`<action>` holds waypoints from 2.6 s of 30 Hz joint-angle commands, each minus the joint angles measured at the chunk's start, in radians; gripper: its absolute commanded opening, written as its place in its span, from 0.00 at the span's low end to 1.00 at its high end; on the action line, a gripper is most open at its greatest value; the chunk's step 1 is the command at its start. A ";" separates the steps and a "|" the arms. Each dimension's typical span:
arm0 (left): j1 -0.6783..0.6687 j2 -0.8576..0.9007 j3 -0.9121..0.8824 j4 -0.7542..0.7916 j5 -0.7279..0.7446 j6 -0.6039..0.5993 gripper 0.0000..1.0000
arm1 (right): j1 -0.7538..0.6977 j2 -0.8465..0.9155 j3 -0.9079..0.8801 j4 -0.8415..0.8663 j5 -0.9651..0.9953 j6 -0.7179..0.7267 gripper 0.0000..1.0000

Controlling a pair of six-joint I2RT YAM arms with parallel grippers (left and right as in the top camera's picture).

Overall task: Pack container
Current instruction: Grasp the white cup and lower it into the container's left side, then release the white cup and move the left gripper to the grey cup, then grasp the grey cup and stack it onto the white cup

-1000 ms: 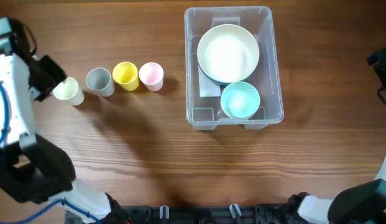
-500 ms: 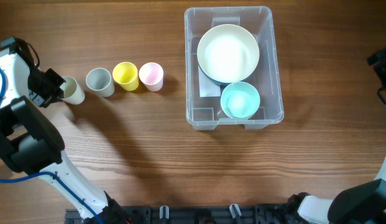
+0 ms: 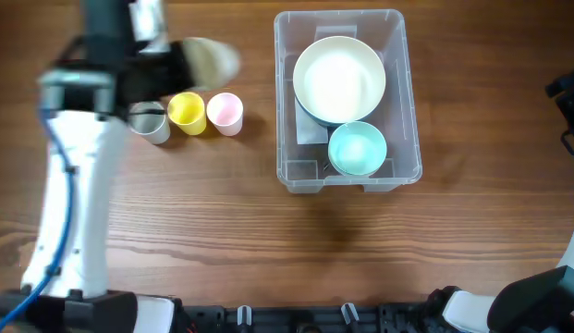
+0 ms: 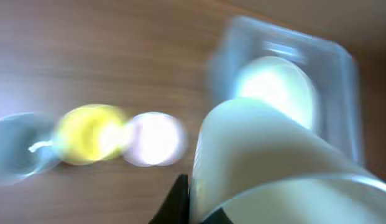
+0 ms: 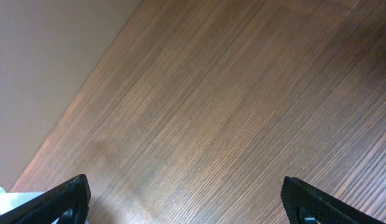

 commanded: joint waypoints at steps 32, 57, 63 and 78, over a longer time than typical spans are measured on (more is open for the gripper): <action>-0.506 0.457 -0.005 0.043 -0.248 -0.139 0.31 | 0.003 0.005 0.005 0.001 -0.005 0.006 1.00; 0.158 0.214 -0.181 -0.128 -0.199 -0.135 0.49 | 0.003 0.005 0.005 0.001 -0.005 0.006 1.00; 0.320 0.266 -0.184 -0.056 -0.188 -0.134 0.46 | 0.003 0.005 0.005 0.001 -0.005 0.006 1.00; 0.356 0.311 -0.363 0.152 -0.193 -0.082 0.04 | 0.003 0.005 0.005 0.001 -0.005 0.006 1.00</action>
